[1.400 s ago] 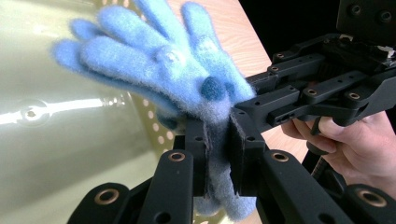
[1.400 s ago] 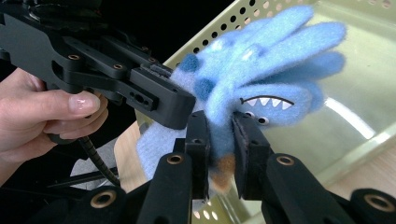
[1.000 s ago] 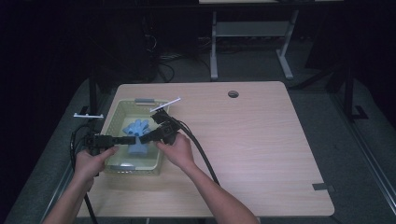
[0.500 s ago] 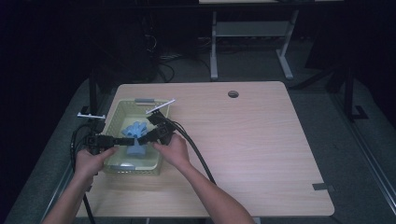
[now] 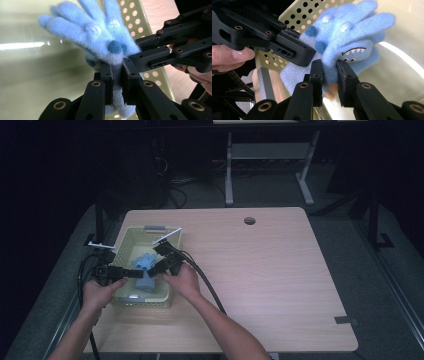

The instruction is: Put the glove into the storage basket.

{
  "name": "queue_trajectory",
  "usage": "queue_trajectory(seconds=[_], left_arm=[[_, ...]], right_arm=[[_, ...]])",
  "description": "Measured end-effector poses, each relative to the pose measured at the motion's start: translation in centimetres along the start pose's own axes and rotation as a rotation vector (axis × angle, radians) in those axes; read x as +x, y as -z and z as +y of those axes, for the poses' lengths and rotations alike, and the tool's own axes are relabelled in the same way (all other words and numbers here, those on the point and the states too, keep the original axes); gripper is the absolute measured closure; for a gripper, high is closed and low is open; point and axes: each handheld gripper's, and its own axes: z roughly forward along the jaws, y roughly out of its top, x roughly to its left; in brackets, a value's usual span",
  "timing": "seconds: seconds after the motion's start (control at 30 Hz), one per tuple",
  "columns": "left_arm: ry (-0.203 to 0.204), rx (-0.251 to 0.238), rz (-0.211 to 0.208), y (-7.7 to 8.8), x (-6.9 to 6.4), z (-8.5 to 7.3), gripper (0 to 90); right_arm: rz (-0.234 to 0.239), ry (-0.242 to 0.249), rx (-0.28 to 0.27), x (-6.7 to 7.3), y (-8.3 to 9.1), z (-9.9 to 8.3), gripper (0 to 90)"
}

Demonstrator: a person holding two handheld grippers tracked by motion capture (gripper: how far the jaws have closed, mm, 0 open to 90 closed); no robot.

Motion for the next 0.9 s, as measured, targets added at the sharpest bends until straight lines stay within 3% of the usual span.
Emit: queue_trajectory(seconds=[0.23, 0.3, 0.53, 0.63, 0.73, 0.9], left_arm=[[0.007, 0.010, 0.048, -0.5, 0.0, 0.1, 81.5], [0.007, 0.025, 0.070, -0.7, 0.1, 0.2, 81.5], [0.023, 0.104, 0.186, -2.0, 0.2, 0.4, 80.6], [0.024, 0.117, 0.235, -2.2, -0.1, 0.6, 75.8], [0.036, 0.126, 0.252, -2.1, 0.0, 0.8, 64.5], [0.049, 0.106, 0.267, -1.4, 0.3, 0.9, 62.4]], right_arm=[[-0.028, 0.003, 0.006, -0.1, -0.4, 0.2, 72.5], [-0.057, 0.013, 0.000, -0.1, -0.1, 0.2, 70.0], [-0.076, 0.027, -0.022, 0.2, 0.9, 0.2, 68.4], [-0.070, 0.033, -0.027, 0.4, 1.1, 0.2, 68.4], [-0.064, 0.035, -0.035, 0.5, 1.6, 0.2, 68.4], [-0.062, 0.035, -0.046, 0.5, 2.1, 0.1, 68.5]])
